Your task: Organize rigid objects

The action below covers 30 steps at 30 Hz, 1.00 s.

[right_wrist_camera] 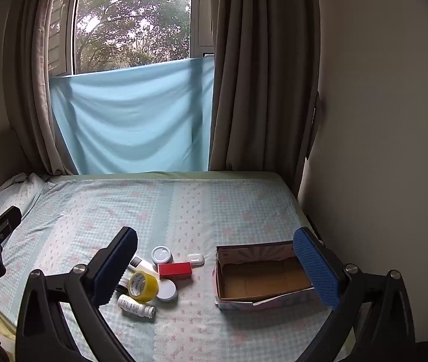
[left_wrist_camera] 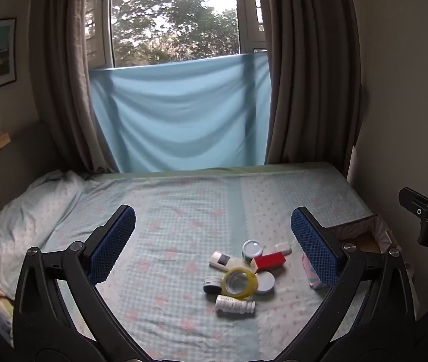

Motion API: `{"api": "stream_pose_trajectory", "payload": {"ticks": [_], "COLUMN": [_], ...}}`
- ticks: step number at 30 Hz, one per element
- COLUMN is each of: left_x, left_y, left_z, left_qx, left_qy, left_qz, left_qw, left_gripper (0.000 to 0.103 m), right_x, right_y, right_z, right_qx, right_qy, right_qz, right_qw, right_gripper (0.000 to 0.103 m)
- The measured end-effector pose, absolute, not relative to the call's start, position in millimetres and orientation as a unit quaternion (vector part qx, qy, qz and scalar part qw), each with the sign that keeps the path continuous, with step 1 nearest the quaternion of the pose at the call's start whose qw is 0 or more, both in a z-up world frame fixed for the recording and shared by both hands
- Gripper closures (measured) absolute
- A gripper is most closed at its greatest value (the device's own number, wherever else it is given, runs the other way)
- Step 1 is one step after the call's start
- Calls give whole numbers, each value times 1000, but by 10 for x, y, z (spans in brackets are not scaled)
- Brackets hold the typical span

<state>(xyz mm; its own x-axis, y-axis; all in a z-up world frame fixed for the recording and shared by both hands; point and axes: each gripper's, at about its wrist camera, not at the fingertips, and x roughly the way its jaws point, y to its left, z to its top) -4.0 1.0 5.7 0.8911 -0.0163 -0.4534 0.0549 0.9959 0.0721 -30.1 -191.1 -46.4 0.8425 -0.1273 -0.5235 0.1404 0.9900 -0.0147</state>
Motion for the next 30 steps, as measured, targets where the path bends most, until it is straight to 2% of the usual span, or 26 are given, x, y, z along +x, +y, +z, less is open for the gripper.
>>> {"api": "stream_pose_trajectory", "payload": {"ticks": [30], "left_x": [-41], "left_y": [-52], "left_z": [25], "left_qx": [39], "left_qy": [240], "left_qz": [-29], "left_qw": [970], "left_gripper": [1], "right_x": [-300], "right_y": [-1968], "right_z": [-457], "right_qx": [17], "right_qy": [262], "right_qz": [-73], "right_qw": [962], "right_gripper": [0]}}
